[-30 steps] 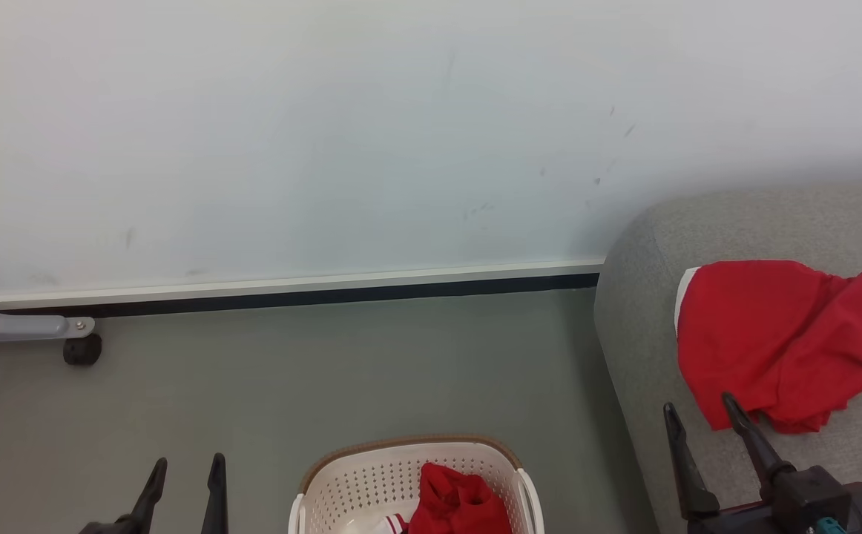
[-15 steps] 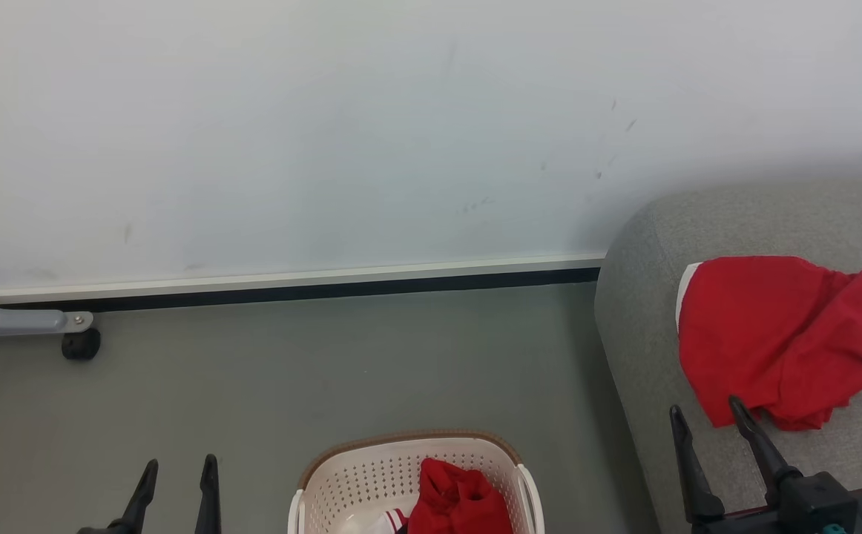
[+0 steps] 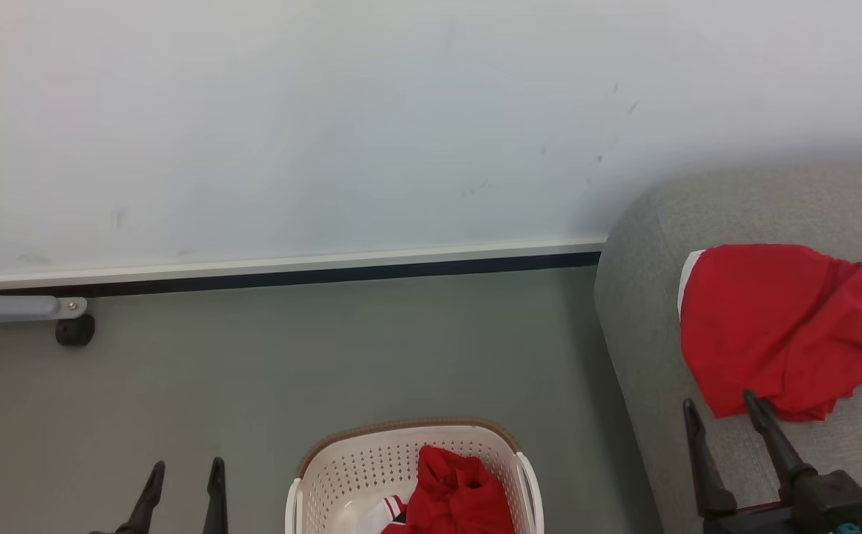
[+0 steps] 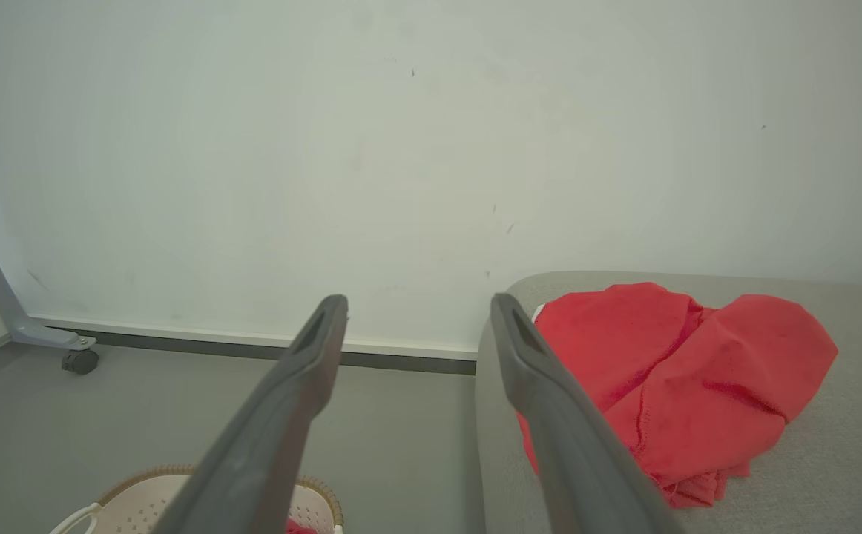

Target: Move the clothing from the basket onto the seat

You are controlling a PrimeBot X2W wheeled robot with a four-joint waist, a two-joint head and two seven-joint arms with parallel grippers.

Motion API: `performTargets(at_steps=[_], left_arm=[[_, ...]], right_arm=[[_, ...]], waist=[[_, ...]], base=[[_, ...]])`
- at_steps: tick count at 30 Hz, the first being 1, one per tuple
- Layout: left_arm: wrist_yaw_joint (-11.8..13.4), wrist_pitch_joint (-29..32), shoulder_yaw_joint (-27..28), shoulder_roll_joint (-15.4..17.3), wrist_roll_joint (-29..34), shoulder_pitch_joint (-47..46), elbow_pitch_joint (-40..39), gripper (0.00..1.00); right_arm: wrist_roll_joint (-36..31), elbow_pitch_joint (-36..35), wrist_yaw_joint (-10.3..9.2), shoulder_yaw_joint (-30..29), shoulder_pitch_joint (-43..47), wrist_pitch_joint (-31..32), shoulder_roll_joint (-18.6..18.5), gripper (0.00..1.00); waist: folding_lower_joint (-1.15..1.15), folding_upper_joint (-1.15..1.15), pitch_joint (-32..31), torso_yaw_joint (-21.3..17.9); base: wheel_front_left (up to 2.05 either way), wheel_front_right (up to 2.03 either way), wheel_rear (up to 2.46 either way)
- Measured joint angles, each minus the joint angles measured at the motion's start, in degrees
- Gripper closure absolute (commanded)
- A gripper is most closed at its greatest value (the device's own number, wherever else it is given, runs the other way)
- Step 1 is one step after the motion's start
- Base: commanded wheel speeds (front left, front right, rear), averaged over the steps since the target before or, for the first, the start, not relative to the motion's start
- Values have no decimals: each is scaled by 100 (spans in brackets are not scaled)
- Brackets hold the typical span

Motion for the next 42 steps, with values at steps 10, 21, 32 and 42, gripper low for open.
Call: performTargets(at_steps=[10, 21, 32, 42], left_arm=[[-123, 5, -387, -49, 261, -578, -15, 0], [-334, 305, -905, -301, 546, -1496, 516, 0], [-464, 680, -1377, -735, 727, -2446, 1419, 0], [-513, 894, -1610, -954, 896, -2835, 2237, 0]], right_arm=[[-43, -266, 0, -372, -344, 0, -154, 0], [-58, -567, 0, -802, -951, -1, -247, 0], [-94, -883, 0, -1145, -1548, 0, -391, 0], [-115, -1220, 0, -1438, -2072, -1, -491, 0]], waist=[[0, 0, 485, -33], [1, 1, 1249, -170], [1, 1, 2050, -441], [1, 1, 2805, -675]], base=[[0, 0, 0], [0, 0, 0], [0, 0, 0], [0, 0, 0]])
